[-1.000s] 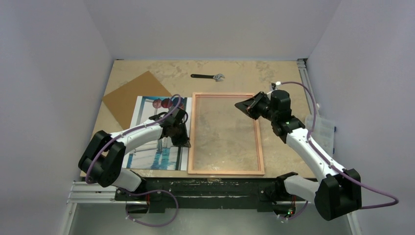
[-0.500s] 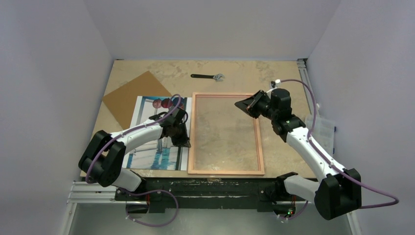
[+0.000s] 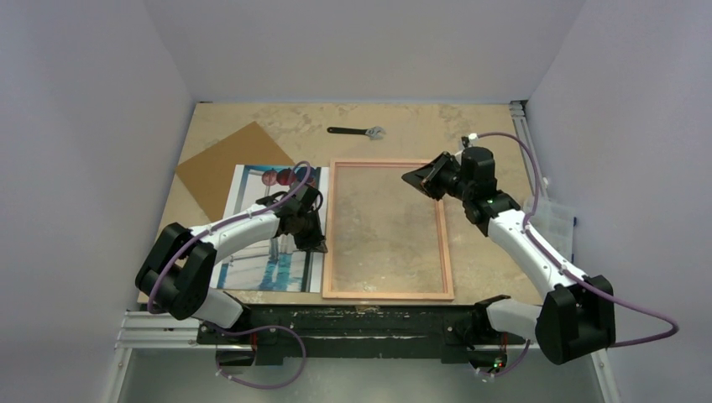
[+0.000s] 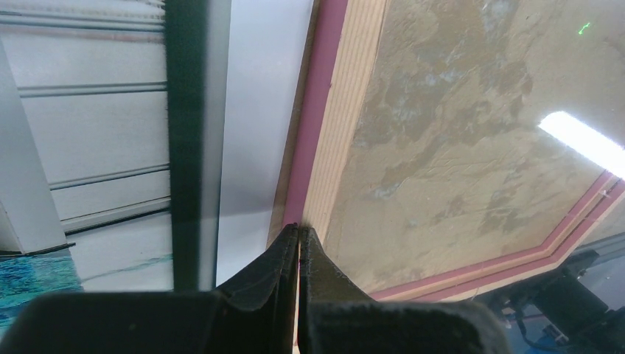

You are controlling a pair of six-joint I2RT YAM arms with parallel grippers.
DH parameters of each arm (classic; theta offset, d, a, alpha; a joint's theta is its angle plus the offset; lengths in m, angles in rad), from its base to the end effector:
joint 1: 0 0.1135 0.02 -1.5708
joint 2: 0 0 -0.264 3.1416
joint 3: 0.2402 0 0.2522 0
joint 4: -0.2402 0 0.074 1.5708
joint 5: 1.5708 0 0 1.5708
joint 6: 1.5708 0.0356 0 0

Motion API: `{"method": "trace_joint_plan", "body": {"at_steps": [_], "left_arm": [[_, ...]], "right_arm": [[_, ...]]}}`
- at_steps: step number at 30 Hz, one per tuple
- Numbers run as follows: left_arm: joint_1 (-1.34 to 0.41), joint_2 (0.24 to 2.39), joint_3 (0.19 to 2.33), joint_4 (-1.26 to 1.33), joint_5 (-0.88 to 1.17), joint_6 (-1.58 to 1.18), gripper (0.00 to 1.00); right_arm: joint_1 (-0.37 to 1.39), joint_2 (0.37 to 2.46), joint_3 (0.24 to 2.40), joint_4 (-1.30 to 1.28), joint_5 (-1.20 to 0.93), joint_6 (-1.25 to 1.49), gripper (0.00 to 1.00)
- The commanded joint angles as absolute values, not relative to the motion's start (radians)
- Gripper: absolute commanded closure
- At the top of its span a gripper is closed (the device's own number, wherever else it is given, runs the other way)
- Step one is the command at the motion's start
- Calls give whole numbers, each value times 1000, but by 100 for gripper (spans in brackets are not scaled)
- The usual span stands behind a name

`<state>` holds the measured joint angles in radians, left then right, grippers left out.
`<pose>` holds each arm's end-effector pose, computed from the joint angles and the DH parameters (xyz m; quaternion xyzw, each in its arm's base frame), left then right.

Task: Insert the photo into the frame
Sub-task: Place the photo frame item in the photo frame.

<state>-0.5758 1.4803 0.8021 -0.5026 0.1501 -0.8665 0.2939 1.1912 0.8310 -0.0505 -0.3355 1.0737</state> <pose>0.2203 -0.1493 0.1685 -0.1273 0.9701 -0.1828 0.0965 0.2562 0.0898 0.2856 0.2288 0.7976 0.4496 0.3307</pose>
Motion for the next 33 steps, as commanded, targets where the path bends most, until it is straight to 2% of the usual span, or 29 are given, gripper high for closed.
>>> {"method": "trace_joint_plan", "body": {"at_steps": [1,17,33], "left_arm": [[-577,1552,761,-525,48,-822,100],[-577,1561,760,-523,48,-821,100],[-579,1577,763,-521,49,-819,100]], "right_arm": [[290,1182,828,-12,-357,1074,100],[278,1077,780,-59,-291,1067,100],[275,1118,754,-5,-337,1104,100]]}}
